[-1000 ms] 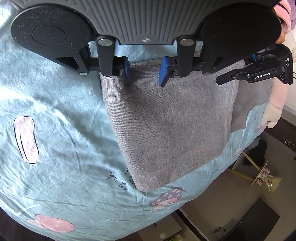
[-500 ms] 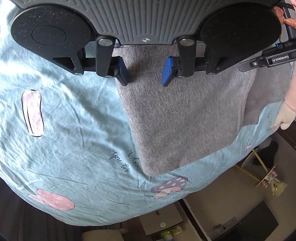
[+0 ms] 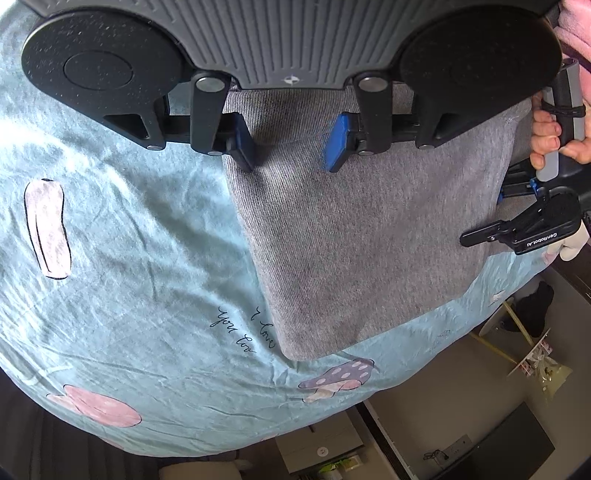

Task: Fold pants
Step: 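Open the left tool to release the folded pants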

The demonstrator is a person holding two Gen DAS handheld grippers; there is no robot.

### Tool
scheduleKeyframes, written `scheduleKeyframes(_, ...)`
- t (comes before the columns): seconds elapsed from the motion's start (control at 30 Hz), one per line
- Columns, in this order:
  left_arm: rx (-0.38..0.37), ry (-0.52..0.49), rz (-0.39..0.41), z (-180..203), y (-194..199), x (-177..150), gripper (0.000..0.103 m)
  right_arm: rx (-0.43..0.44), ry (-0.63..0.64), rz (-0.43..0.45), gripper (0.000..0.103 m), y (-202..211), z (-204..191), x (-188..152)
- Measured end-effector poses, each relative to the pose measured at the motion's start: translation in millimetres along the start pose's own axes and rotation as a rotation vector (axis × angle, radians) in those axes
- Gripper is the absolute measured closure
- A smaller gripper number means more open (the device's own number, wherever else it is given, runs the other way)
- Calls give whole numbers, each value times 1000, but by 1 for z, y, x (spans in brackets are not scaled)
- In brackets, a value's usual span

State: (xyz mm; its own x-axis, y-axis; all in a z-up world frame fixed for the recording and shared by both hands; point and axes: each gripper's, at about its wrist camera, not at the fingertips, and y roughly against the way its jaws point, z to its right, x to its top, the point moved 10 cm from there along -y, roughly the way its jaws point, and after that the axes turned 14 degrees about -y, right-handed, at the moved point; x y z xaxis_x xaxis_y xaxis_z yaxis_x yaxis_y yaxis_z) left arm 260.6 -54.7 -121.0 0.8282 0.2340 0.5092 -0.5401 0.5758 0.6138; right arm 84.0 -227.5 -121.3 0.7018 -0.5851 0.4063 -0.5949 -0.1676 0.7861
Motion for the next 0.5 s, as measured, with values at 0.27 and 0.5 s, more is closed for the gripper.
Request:
scheduleKeyframes(0.27,113,-299,201,52,51,9,82,37,-46,-5,60,1,3,1)
scheduleKeyframes(0.5,247,-233,55,11,44,-22,71,32,-34,-3,58,2,1,1)
